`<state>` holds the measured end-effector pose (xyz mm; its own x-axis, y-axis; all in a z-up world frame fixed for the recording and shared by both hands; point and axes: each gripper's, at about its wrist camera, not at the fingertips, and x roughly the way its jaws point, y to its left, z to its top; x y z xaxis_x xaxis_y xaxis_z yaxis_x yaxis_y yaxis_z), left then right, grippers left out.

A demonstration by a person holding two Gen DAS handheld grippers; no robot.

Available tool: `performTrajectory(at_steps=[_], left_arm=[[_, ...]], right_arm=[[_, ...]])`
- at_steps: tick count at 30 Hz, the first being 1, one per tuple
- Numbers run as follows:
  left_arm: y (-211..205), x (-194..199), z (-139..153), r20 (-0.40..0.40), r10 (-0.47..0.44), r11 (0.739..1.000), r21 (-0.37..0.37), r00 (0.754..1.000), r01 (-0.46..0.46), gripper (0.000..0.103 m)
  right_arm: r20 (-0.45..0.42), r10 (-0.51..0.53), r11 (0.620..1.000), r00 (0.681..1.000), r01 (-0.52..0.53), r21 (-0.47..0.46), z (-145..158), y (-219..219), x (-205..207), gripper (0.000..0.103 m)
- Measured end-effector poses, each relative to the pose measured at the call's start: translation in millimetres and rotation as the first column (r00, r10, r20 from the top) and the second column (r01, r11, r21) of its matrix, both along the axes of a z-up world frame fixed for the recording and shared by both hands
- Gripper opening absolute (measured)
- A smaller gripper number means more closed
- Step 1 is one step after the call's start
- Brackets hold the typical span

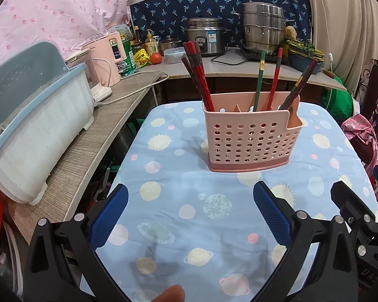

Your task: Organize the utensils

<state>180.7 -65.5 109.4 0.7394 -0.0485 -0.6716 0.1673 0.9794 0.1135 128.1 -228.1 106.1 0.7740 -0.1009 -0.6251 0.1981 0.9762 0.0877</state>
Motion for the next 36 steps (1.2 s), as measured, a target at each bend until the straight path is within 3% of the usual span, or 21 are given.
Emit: performTrajectory(at_steps=[36], left_arm=[[4,10,-7,-0.008,0.023,1.000,0.006,1.000,-0.023,0.095]], right_arm=[[-0.030,-0.009,1.000,1.000,0.008,-0.008,-11,4,11,0.096]])
